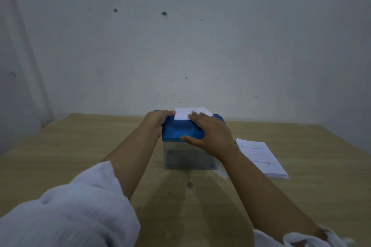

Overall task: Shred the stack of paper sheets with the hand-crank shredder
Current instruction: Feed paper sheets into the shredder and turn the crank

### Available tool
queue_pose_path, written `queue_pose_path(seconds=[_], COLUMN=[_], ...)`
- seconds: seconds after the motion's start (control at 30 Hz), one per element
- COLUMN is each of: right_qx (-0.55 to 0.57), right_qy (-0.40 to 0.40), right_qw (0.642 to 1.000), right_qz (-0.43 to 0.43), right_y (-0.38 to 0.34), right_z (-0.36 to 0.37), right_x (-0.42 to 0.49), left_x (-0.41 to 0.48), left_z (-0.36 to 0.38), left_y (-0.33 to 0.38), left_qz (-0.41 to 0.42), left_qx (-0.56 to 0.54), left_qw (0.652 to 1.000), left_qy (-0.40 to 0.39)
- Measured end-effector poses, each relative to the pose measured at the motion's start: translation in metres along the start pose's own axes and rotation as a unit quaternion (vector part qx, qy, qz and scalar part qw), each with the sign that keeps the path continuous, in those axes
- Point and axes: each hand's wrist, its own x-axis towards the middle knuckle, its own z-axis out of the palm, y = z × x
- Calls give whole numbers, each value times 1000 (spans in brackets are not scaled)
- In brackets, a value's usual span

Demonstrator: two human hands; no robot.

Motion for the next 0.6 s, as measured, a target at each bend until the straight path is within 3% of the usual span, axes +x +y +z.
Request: queue_pose_path(seconds=[0.23,0.5,0.6], right_qx=[-15,-21,-15], right_qy=[-2,-46,-53], right_qw=[1000,998,998], right_qz=[6,31,36], right_y=[1,0,-2], right_z=[4,3,1], right_x=[4,6,5], left_x=[6,7,9], left_z=[2,5,5], left_y=[-16,-19,-19], left_qz=[114,144,192], left_qx=[-68,-84,-83], left_qw=[989,982,973], left_qy=[63,92,102])
